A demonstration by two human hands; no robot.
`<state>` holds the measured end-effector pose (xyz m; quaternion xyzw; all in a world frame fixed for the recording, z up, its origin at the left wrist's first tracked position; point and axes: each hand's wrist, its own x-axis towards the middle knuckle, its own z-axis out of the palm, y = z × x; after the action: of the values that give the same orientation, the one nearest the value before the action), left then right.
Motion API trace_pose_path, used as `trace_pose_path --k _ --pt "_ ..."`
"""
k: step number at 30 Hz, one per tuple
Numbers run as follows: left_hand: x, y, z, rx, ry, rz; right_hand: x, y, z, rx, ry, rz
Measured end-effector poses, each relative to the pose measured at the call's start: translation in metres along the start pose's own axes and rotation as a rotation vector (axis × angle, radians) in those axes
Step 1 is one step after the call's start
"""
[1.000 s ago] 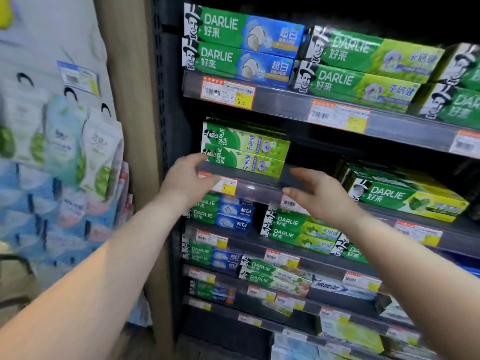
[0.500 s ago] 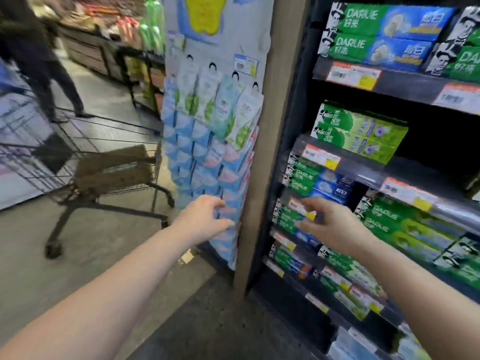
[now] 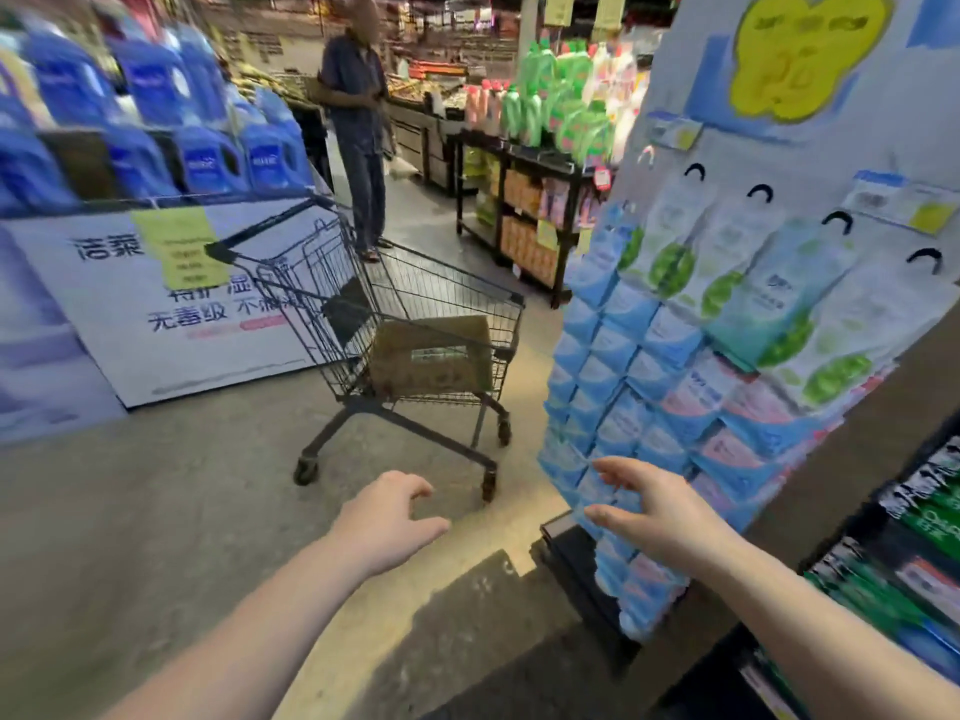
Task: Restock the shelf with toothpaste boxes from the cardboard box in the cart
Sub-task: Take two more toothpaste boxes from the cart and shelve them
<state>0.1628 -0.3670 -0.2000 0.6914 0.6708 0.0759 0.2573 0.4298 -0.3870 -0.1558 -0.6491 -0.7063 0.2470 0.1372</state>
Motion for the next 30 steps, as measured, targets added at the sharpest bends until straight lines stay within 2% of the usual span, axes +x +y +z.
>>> trace_pose_path --k 6,10,21,26,30 --pt "0.071 -0.089 -0.052 -0.009 -0.004 -0.051 0.1 -0.061 0.044 0.002 -0.036 -0.006" --pt "0.115 -0.122 -0.075 -0.016 0.005 -0.071 0.152 -0.085 0.062 0.022 -0.076 0.025" --pt "0.27 -0.146 -0.103 -0.058 0.008 -0.085 0.339 -0.099 0.071 0.051 -0.107 -0.018" --pt "0.36 -0.141 -0.121 -0.067 -0.038 -0.157 0.445 -0.088 0.055 0.09 -0.148 -0.03" --pt "0.431 -0.131 -0.138 -0.116 0.007 -0.172 0.522 -0.078 0.034 0.081 -0.199 -0.034"
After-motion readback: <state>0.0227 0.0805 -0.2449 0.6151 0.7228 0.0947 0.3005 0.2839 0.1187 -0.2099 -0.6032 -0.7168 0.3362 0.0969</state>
